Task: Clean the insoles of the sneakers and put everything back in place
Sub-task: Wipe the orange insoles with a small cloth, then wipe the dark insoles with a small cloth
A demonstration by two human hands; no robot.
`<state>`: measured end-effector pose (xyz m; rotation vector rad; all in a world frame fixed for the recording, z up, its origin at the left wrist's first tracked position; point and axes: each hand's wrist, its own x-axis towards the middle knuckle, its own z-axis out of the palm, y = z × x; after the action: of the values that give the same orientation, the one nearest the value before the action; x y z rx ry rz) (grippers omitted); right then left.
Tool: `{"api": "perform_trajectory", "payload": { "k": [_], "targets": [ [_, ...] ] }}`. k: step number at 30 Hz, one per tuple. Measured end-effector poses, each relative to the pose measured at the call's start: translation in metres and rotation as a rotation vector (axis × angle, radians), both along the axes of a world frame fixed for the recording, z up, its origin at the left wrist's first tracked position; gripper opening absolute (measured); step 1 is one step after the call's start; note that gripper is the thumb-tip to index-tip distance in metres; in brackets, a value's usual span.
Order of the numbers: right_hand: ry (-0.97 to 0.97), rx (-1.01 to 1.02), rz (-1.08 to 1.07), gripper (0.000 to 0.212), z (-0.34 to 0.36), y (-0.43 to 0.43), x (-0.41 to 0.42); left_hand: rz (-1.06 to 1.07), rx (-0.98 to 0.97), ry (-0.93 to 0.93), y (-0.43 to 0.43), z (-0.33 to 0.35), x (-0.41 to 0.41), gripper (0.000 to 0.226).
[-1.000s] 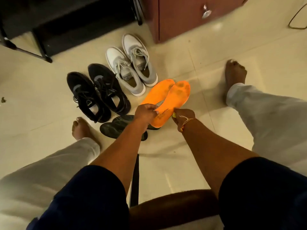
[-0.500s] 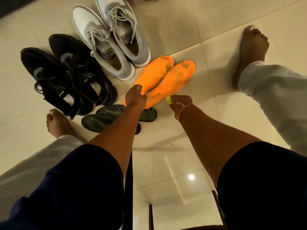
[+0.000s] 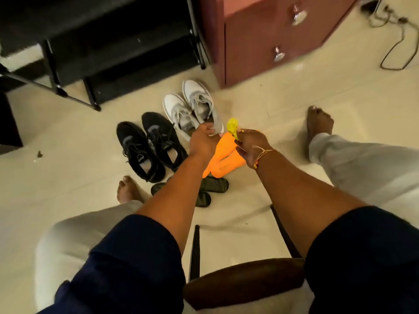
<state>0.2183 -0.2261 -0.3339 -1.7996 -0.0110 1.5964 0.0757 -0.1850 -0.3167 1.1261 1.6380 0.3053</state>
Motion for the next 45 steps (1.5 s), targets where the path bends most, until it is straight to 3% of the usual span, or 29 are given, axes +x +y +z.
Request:
{"api": "perform_trajectory", "payload": {
  "k": [6,11,15,19,23,28,32,36,40,45],
  "targets": [
    [0.087,0.272,-0.116,0.006,0.101,0.001,-0.008,-0.048,0.26,-0.172,-0.002,0.111,0.012,0.017],
    [0.121,0.464,-0.05,0.007,0.172,0.001,0.005,-0.018,0.368,-0.206,-0.011,0.184,0.019,0.019],
    [0.075,0.549,0.081,0.022,0.214,0.016,0.012,-0.001,0.395,-0.219,-0.007,0.218,0.021,0.023],
    [-0.164,0.601,0.111,0.006,0.254,0.047,0.023,0.021,0.443,-0.246,0.011,0.245,0.023,0.03],
    [-0.568,0.613,0.225,0.007,0.268,0.112,0.048,0.061,0.518,-0.195,0.051,0.251,0.023,0.031],
    [-0.868,0.585,0.378,0.013,0.274,0.205,0.076,0.088,0.526,-0.145,0.123,0.23,0.035,0.031],
    [-1.024,0.577,0.548,0.028,0.263,0.287,0.087,0.095,0.507,-0.11,0.177,0.202,0.054,0.029],
    [-1.158,0.582,0.643,0.017,0.253,0.363,0.095,0.139,0.489,-0.139,0.221,0.189,0.075,0.02],
    [-1.252,0.634,0.707,0.026,0.249,0.422,0.103,0.158,0.465,-0.152,0.246,0.189,0.091,0.017],
    [-1.327,0.595,1.093,0.032,0.242,0.475,0.109,0.162,0.441,-0.077,0.259,0.193,0.1,0.019]
  ]
}}
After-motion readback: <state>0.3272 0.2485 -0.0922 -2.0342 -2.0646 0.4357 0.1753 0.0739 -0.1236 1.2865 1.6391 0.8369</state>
